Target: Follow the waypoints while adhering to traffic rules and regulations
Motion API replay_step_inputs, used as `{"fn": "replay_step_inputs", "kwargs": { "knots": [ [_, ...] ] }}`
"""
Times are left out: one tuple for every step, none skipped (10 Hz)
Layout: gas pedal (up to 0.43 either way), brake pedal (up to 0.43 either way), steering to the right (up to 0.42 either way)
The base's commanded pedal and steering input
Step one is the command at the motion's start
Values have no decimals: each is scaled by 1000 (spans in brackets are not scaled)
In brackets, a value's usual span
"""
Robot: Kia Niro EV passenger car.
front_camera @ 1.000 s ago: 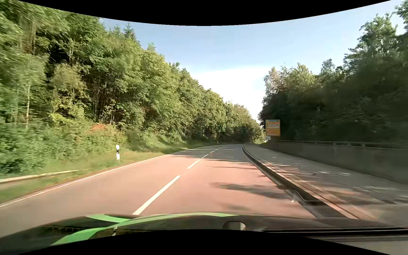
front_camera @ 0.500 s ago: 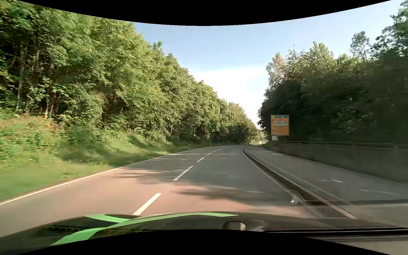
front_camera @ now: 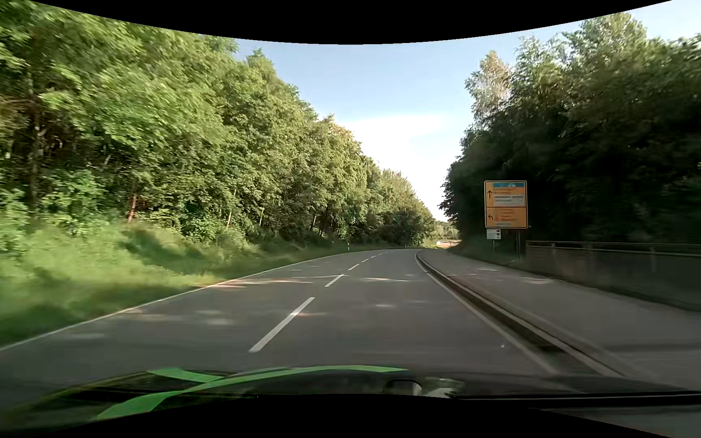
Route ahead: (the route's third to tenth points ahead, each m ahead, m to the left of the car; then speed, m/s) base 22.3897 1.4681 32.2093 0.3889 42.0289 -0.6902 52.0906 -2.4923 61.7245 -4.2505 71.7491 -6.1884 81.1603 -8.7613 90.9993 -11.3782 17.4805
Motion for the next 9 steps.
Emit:
{"fn": "replay_step_inputs", "kwargs": {
  "knots": [
    [130, 0, 18],
    [130, 0, 18],
    [130, 0, 18],
    [118, 0, 18],
    [110, 0, 18],
    [110, 0, 17],
    [110, 0, 18],
    [110, 0, 18],
    [110, 0, 17]
  ]
}}
